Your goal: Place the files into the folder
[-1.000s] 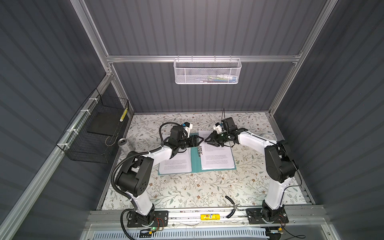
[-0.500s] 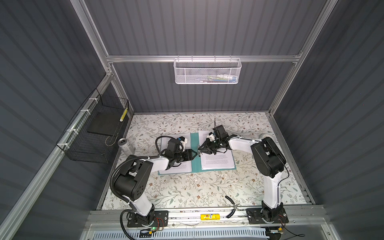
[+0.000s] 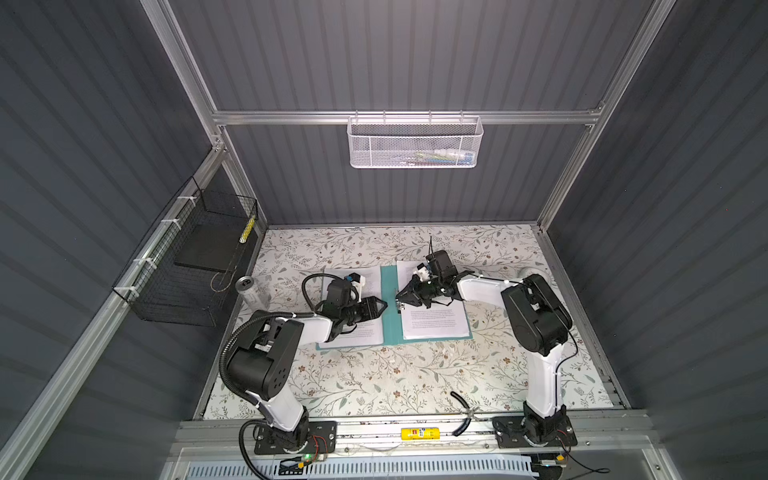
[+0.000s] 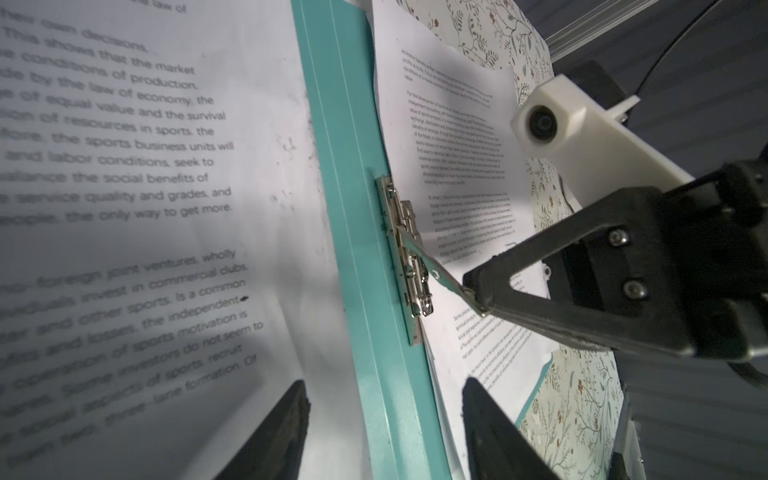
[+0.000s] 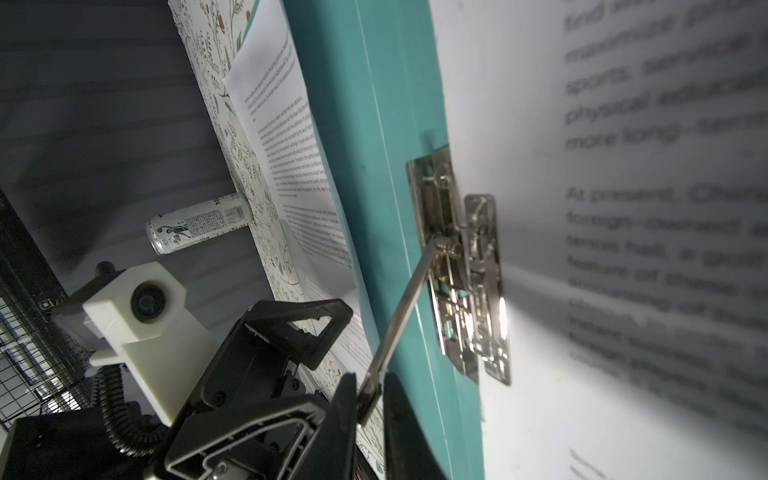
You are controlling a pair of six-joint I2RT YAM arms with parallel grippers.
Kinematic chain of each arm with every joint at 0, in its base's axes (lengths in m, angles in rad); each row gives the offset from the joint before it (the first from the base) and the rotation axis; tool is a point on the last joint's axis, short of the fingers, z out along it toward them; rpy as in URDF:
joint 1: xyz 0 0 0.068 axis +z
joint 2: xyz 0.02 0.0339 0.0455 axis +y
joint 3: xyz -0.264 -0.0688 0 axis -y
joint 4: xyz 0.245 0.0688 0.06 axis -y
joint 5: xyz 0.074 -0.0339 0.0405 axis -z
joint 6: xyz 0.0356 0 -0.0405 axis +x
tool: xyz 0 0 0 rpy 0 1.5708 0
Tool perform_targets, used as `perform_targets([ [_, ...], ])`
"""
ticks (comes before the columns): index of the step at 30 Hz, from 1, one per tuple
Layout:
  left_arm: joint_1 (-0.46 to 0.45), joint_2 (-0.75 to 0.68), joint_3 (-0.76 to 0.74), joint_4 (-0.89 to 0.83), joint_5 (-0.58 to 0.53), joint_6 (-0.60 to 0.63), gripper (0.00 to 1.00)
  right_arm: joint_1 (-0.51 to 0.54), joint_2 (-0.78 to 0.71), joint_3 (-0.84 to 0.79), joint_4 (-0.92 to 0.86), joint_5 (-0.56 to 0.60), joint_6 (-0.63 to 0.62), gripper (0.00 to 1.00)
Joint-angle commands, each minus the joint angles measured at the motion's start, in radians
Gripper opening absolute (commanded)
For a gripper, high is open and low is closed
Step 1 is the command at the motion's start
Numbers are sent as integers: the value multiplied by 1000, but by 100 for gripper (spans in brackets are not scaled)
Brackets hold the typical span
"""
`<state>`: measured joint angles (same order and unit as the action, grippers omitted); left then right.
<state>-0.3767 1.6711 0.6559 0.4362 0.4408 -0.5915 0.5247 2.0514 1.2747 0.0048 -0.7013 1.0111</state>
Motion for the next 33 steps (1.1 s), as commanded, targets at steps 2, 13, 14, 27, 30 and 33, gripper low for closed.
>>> perform_targets([
  [2,14,13,-19,18,13,-7,60,3,7,-15,18,-14,6,16],
  [13,59,19,-66,37,-7,-38,54,7,11,-36,36,-17,17,13],
  [14,63,18,-70,37,-6,-38,54,6,12,-38,37,-13,18,12],
  [27,76,-4,-106,25,-16,-25,48,10,8,-84,15,19,-10,0],
  [30,78,-8,-114,30,-17,-28,48,9,16,-82,-17,43,-35,0],
  [33,78,-7,-116,34,-16,-28,48,12,27,-64,-80,80,-84,0],
])
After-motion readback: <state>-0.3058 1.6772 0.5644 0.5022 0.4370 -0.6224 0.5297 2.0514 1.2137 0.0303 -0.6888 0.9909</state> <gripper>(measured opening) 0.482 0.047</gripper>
